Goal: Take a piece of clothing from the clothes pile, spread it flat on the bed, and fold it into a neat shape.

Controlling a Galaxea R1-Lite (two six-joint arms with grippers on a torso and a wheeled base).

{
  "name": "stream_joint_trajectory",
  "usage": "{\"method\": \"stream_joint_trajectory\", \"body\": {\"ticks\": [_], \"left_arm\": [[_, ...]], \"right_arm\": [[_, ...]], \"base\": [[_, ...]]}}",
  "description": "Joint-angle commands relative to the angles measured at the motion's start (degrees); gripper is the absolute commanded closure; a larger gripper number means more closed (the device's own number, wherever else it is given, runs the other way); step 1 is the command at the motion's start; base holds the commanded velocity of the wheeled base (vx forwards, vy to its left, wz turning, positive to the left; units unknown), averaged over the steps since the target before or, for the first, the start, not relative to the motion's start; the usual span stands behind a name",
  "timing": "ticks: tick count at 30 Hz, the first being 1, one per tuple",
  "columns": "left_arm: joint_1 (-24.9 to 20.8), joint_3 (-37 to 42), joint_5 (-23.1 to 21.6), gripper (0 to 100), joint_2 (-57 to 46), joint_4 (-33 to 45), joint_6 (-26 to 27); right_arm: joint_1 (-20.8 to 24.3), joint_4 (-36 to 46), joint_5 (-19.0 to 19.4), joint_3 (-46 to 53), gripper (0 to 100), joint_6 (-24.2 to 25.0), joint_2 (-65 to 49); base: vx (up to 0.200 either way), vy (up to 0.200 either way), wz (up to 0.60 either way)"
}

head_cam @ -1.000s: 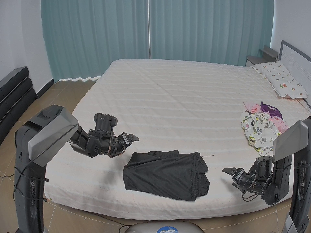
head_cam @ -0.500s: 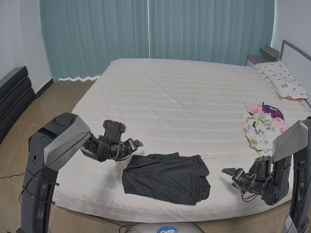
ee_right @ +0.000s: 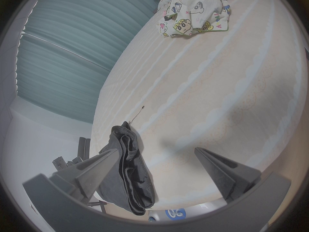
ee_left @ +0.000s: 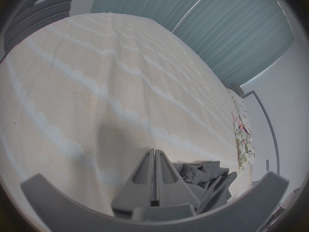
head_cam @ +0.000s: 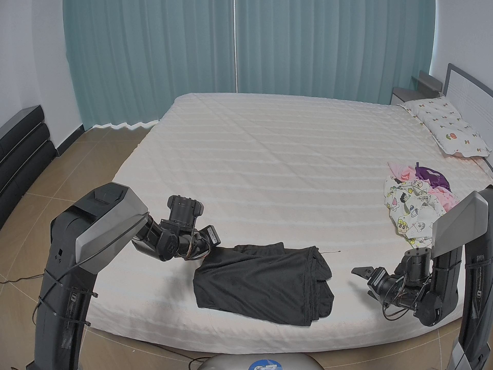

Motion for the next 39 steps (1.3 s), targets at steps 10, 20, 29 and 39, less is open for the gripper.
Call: {"method": "stream_joint_trajectory", "body": {"ticks": [10, 20, 29, 39], "left_arm": [[0.92, -2.76, 5.19, 100, 0.97, -0.40, -2.35], [2.76, -5.83, 6.42, 100, 1.94, -0.14, -4.55], [3.29, -5.22, 5.98, 100, 1.85, 0.48, -4.81], [0.57, -4.60, 4.93, 0, 1.94, 0.74, -4.73]], "right_arm": [[0.03, -1.05, -0.03, 0.05, 0, 0.01, 0.08], [0.03, -1.05, -0.03, 0.05, 0, 0.01, 0.08], [0.03, -1.05, -0.03, -0.21, 0, 0.01, 0.08], [0.03, -1.05, -0.03, -0.12, 0, 0.01, 0.08]], "base": [[0.000, 0.000, 0.00], [0.000, 0.000, 0.00], [0.000, 0.000, 0.00], [0.000, 0.000, 0.00]]}}
